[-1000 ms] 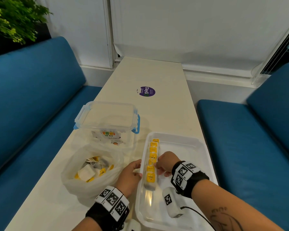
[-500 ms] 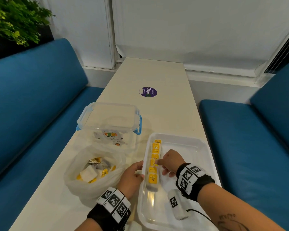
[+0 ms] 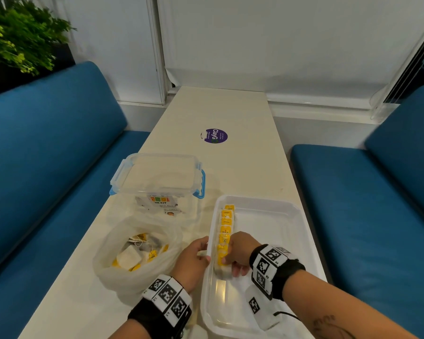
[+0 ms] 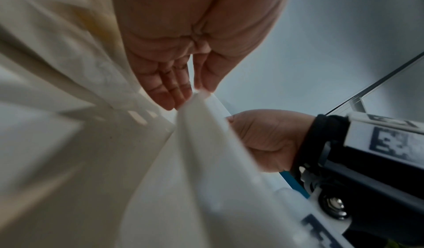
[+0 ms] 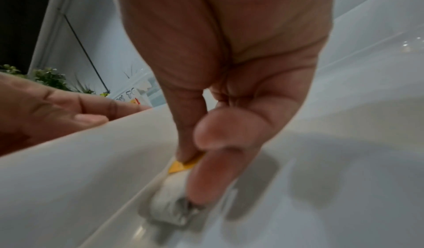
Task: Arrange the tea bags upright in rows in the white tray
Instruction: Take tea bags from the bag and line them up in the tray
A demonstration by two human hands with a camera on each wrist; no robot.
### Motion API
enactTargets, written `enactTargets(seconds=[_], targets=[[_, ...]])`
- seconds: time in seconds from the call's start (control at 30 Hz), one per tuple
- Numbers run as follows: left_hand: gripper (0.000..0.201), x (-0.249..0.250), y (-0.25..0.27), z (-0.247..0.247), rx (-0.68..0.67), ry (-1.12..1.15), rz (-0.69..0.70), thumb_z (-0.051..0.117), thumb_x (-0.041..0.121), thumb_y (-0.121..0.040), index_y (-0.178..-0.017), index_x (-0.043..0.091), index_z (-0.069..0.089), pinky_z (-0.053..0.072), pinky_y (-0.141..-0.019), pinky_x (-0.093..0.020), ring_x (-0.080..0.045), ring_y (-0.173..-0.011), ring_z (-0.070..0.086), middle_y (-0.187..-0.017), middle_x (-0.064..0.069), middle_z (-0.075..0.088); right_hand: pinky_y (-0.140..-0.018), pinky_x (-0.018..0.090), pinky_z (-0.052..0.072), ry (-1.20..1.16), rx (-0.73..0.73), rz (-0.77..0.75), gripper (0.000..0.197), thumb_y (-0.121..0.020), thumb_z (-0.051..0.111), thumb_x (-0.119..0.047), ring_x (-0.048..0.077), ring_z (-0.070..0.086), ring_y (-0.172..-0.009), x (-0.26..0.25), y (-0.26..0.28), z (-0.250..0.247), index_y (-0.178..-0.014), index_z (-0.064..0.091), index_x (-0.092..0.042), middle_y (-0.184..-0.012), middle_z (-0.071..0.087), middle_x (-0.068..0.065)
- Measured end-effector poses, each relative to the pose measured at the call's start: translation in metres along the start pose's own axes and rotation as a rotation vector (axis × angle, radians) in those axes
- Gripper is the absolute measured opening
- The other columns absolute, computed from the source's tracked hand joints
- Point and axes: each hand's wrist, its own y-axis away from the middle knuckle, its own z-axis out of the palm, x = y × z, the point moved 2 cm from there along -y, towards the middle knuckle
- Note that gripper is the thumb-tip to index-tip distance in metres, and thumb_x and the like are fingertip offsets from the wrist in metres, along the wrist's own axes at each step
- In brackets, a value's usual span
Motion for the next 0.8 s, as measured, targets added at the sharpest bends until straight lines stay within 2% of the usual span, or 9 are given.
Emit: enactTargets(seconds=[0.1, 0.2, 0.27, 0.4, 0.5, 0.57, 0.67, 0.73, 0.8], targets=[[0.045, -0.002, -0.003, 0.000, -0.018, -0.074, -0.042, 0.044, -0.007, -0.088, -0.127, 0.013, 0.051, 0.049, -0.079, -0.020, -0.013, -0.101, 0.058, -0.108, 0.007, 0.060, -0.045, 0.025, 0.048, -0.015, 0.038, -0.022, 0.016, -0.088, 0.063, -0.016, 0.017, 0.057, -0.047, 0.002, 0.001, -0.002, -0.096, 0.056, -0.003, -0.063, 0.061, 0.010], [0.052, 0.008, 0.000, -0.001, -0.073, -0.245, -0.094, 0.050, 0.004, -0.091, -0.141, 0.013, 0.037, 0.042, -0.103, -0.033, -0.021, -0.125, 0.048, -0.137, -0.008, 0.049, -0.041, 0.023, 0.045, -0.007, 0.081, -0.050, 0.020, -0.087, 0.066, -0.023, 0.015, 0.057, -0.047, 0.004, 0.007, -0.006, -0.085, 0.051, -0.009, -0.063, 0.059, 0.006], [0.056, 0.022, 0.005, -0.009, -0.083, -0.304, -0.094, 0.051, 0.012, -0.093, -0.144, 0.013, 0.030, 0.035, -0.107, -0.029, -0.021, -0.132, 0.041, -0.144, -0.009, 0.041, -0.041, 0.022, 0.041, -0.032, 0.117, -0.088, 0.027, -0.088, 0.064, -0.029, 0.014, 0.055, -0.046, 0.001, 0.014, -0.016, -0.075, 0.046, -0.013, -0.064, 0.057, 0.004], [0.043, 0.053, 0.018, -0.048, -0.032, -0.299, -0.007, 0.057, 0.017, -0.090, -0.132, 0.021, 0.048, 0.046, -0.091, -0.030, -0.017, -0.111, 0.054, -0.127, -0.006, 0.054, -0.040, 0.021, 0.038, -0.221, 0.284, -0.158, 0.030, -0.090, 0.060, -0.030, 0.015, 0.054, -0.045, -0.013, 0.027, -0.050, -0.073, 0.042, -0.013, -0.064, 0.056, 0.005], [0.026, 0.064, 0.028, -0.091, 0.101, -0.263, 0.076, 0.059, 0.010, -0.089, -0.110, 0.025, 0.058, 0.047, -0.070, -0.021, -0.013, -0.087, 0.057, -0.109, -0.001, 0.058, -0.040, 0.021, 0.037, -0.374, 0.381, -0.202, 0.025, -0.090, 0.060, -0.026, 0.018, 0.054, -0.047, -0.031, 0.034, -0.064, -0.078, 0.045, -0.010, -0.065, 0.057, 0.008], [0.025, 0.062, 0.032, -0.121, 0.200, -0.394, 0.119, 0.059, 0.011, -0.088, -0.107, 0.027, 0.061, 0.044, -0.067, -0.015, -0.010, -0.087, 0.056, -0.111, 0.003, 0.055, -0.041, 0.021, 0.037, -0.436, 0.423, -0.238, 0.024, -0.091, 0.059, -0.025, 0.019, 0.054, -0.048, -0.048, 0.040, -0.065, -0.078, 0.047, -0.009, -0.066, 0.057, 0.008], [0.022, 0.047, 0.034, -0.156, 0.275, -0.654, 0.110, 0.061, 0.016, -0.088, -0.104, 0.029, 0.065, 0.038, -0.087, -0.016, -0.014, -0.113, 0.050, -0.128, 0.003, 0.048, -0.043, 0.023, 0.039, -0.468, 0.442, -0.306, 0.021, -0.090, 0.060, -0.022, 0.019, 0.054, -0.052, -0.082, 0.047, -0.051, -0.079, 0.047, -0.009, -0.067, 0.057, 0.008], [0.021, 0.031, 0.031, -0.169, 0.263, -0.788, 0.043, 0.062, 0.021, -0.087, -0.104, 0.032, 0.067, 0.031, -0.102, -0.026, -0.020, -0.130, 0.037, -0.142, 0.001, 0.039, -0.046, 0.026, 0.043, -0.389, 0.429, -0.376, 0.020, -0.088, 0.062, -0.018, 0.018, 0.056, -0.058, -0.107, 0.049, -0.032, -0.076, 0.048, -0.011, -0.068, 0.056, 0.005], [0.022, 0.016, 0.027, -0.176, 0.225, -0.868, -0.024, 0.061, 0.026, -0.087, -0.107, 0.034, 0.066, 0.029, -0.107, -0.032, -0.023, -0.136, 0.029, -0.150, -0.001, 0.029, -0.057, 0.029, 0.047, -0.273, 0.403, -0.452, 0.019, -0.083, 0.065, -0.012, 0.018, 0.056, -0.067, -0.131, 0.048, -0.008, -0.073, 0.050, -0.014, -0.069, 0.055, 0.000]])
